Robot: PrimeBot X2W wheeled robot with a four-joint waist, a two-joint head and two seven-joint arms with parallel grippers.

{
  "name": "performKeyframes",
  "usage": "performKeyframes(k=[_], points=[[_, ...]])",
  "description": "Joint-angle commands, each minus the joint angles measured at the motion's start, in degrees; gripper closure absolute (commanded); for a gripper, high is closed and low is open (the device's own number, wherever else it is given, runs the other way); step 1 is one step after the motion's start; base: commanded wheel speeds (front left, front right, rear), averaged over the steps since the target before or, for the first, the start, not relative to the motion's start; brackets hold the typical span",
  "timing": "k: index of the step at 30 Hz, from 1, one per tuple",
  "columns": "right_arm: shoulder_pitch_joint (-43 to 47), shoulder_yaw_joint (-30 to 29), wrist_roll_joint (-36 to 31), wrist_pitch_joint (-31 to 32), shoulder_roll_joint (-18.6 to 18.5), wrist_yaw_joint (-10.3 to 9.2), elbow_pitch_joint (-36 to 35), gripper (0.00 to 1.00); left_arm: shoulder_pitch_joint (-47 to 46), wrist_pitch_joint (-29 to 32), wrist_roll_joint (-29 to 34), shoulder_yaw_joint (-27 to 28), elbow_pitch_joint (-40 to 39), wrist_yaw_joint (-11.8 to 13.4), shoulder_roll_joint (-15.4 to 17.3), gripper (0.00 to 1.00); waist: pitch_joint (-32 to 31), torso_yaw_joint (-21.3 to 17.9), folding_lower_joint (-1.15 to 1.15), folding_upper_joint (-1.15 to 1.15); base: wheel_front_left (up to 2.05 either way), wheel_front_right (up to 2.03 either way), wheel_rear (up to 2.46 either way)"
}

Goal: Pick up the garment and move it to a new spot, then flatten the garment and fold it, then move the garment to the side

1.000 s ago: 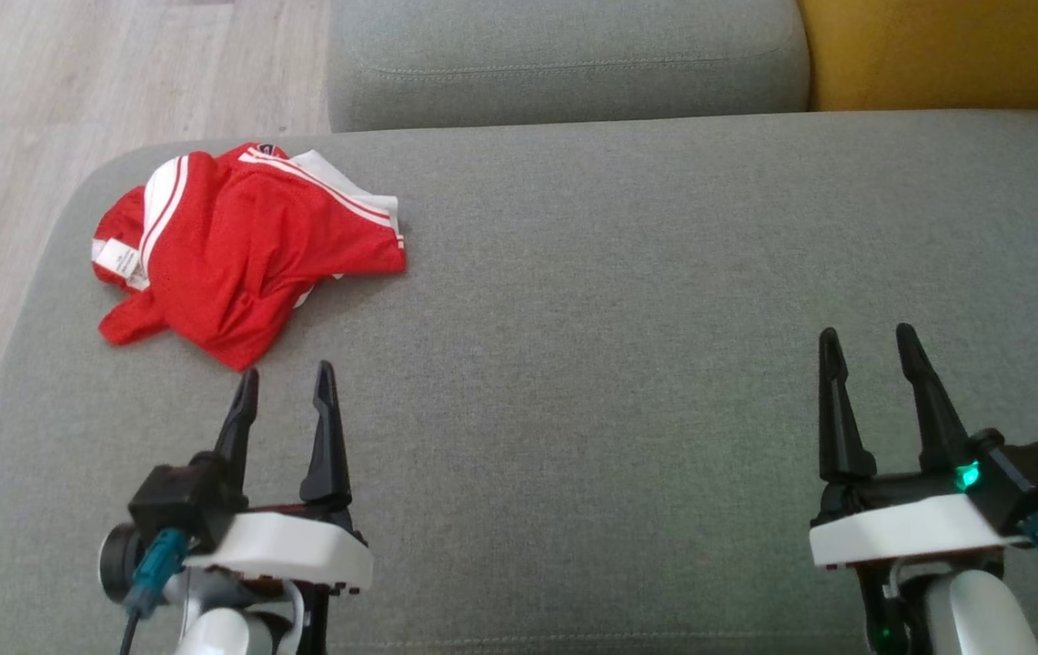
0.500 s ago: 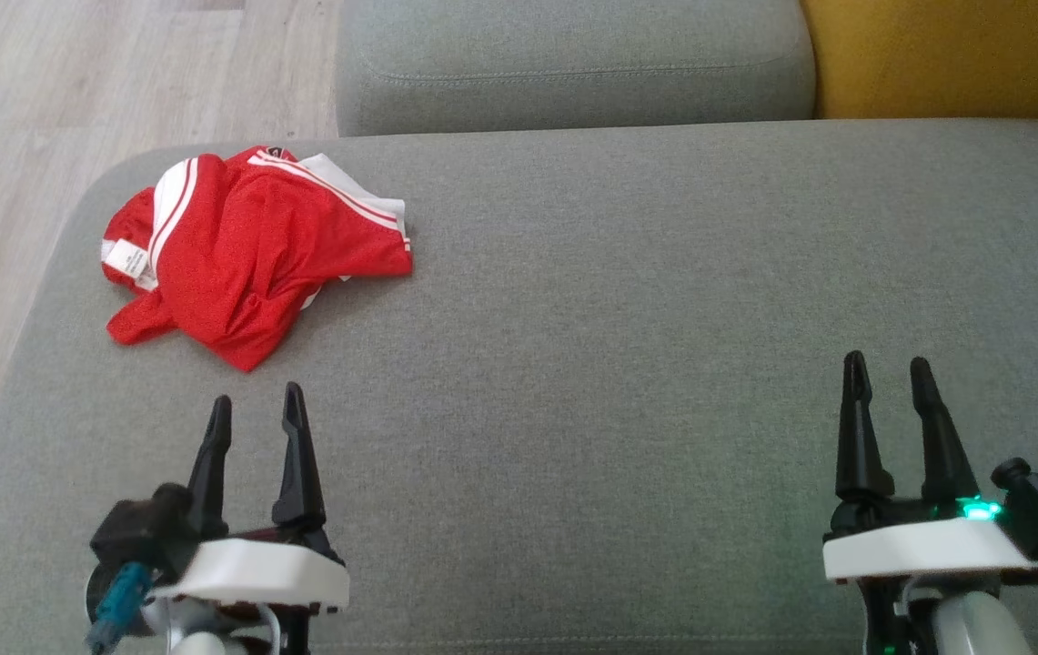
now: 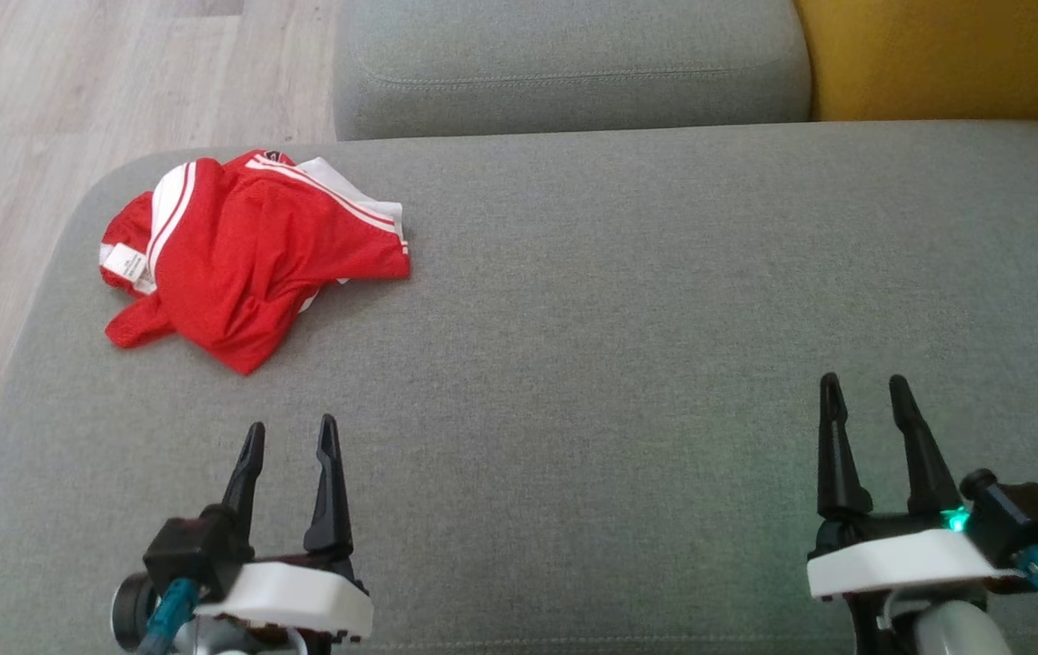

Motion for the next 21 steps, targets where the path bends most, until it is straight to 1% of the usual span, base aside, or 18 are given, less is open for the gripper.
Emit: performKeyframes(k=[1, 6, 15, 21], points=[[-1.9, 1.5, -1.0, -0.8, -0.6, 0.44, -1.4, 0.0, -2.3, -0.7, -0.7, 1.6, -1.4, 0.0, -0.1, 0.0, 0.0, 0.0, 0.0, 0.0, 0.0, 0.0, 0.0], [-2.2, 1.2, -3.5, -0.8, -0.6, 0.44, -0.9, 0.0, -2.3, -0.7, -1.1, 1.2, -0.2, -0.2, -0.1, 0.0, 0.1, -0.2, 0.0, 0.0, 0.0, 0.0, 0.0], [-2.3, 1.1, -3.4, -0.8, -0.6, 0.44, -0.7, 0.0, -2.6, -0.7, -1.1, 1.5, -0.2, 0.1, -0.1, 0.0, 0.2, -0.2, 0.0, 0.0, 0.0, 0.0, 0.0], [-2.0, 0.9, -3.3, -0.8, -0.6, 0.44, -0.9, 0.0, -2.9, -0.7, -1.2, 1.1, -0.1, 0.0, -0.1, 0.0, 0.1, 1.6, 0.0, 0.0, 0.0, 0.0, 0.0]])
